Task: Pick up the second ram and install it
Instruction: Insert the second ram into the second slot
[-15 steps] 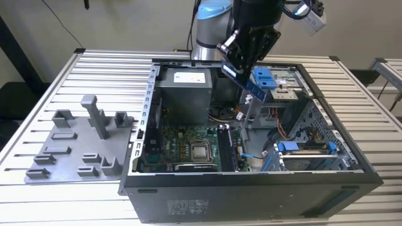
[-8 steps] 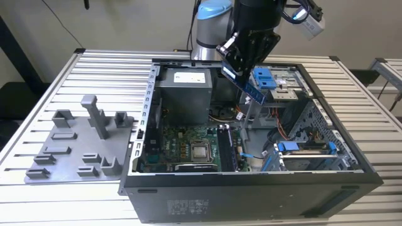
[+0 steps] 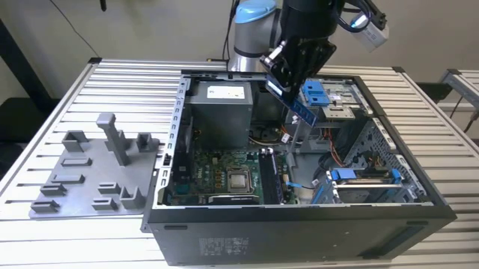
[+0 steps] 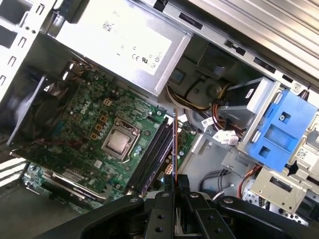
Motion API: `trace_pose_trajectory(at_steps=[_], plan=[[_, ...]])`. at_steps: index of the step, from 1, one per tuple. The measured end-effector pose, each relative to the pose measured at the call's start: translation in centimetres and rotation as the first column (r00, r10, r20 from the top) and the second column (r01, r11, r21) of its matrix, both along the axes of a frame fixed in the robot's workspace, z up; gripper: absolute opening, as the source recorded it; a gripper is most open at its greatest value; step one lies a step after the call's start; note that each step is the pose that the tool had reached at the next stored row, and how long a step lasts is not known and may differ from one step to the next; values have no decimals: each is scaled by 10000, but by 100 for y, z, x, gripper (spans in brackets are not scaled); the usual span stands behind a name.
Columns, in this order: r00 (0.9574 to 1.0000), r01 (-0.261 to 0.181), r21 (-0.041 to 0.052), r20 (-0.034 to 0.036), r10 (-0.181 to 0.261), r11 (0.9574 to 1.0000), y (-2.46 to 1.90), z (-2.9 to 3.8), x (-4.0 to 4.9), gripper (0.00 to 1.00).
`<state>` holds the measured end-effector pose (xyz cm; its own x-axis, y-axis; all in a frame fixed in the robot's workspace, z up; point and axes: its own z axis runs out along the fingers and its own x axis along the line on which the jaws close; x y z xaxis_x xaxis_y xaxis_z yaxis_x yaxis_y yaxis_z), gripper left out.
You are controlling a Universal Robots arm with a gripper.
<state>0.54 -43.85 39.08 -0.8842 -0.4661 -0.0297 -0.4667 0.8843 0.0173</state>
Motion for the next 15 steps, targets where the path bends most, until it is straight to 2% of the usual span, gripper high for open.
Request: trace_pose_trajectory(at_steps=[4, 15], plan=[[9999, 97, 0, -43, -97, 10000, 0, -20, 16, 14], [9987, 505, -1, -57, -505, 9987, 0, -84, 21, 14]])
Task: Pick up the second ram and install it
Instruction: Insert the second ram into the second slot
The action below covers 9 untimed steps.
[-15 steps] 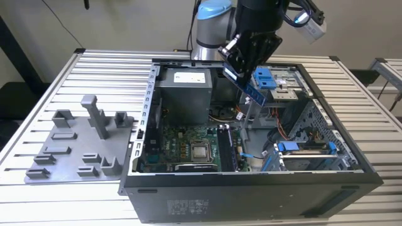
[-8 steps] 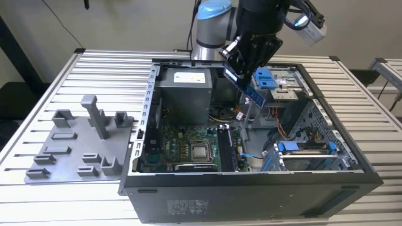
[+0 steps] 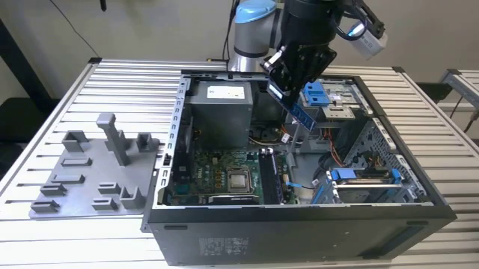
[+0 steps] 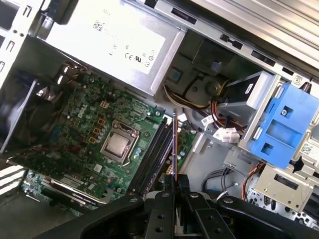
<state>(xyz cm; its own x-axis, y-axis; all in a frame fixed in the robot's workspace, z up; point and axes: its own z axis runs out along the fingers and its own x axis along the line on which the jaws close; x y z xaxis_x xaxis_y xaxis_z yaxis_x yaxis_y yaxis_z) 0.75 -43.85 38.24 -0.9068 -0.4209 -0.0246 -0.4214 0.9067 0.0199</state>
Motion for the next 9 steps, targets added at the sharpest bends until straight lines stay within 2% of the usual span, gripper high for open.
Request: trace_pose_trajectory(at_steps=[9], plan=[[9990, 440, 0, 0, -440, 9990, 0, -44, 0, 14]])
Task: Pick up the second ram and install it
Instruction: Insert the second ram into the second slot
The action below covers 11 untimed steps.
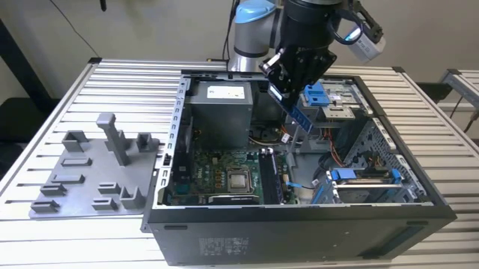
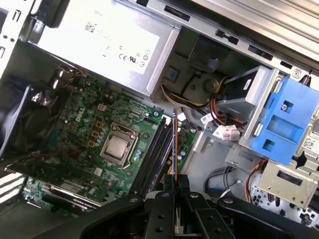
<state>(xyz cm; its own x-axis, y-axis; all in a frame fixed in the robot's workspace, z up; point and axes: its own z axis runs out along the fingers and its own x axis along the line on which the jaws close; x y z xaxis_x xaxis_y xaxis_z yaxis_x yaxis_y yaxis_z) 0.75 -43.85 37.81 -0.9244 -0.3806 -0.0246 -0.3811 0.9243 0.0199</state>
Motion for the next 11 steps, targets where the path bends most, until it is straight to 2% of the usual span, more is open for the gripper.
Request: trace_pose_trajectory(at_steps=[11], plan=[[9984, 568, 0, 0, -568, 9984, 0, -50, 0, 14]])
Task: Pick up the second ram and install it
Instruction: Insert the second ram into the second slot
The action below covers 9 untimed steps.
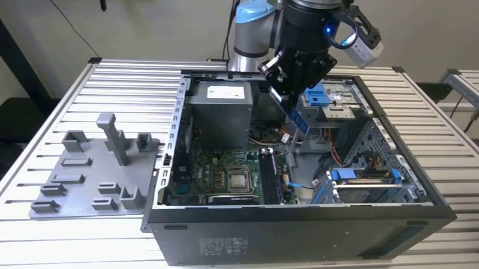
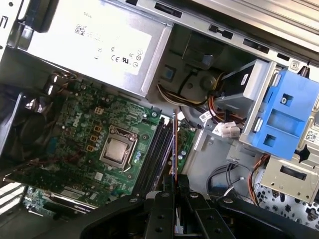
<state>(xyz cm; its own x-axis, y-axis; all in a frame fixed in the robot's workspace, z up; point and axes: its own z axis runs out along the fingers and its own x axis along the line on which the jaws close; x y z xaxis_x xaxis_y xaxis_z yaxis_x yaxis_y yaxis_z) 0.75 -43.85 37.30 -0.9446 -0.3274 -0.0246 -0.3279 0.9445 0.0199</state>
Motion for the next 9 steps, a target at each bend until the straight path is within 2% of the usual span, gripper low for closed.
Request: trace_pose_trajectory(at_steps=[9], plan=[[9991, 429, -1, -1, -429, 9991, 0, -31, 0, 14]])
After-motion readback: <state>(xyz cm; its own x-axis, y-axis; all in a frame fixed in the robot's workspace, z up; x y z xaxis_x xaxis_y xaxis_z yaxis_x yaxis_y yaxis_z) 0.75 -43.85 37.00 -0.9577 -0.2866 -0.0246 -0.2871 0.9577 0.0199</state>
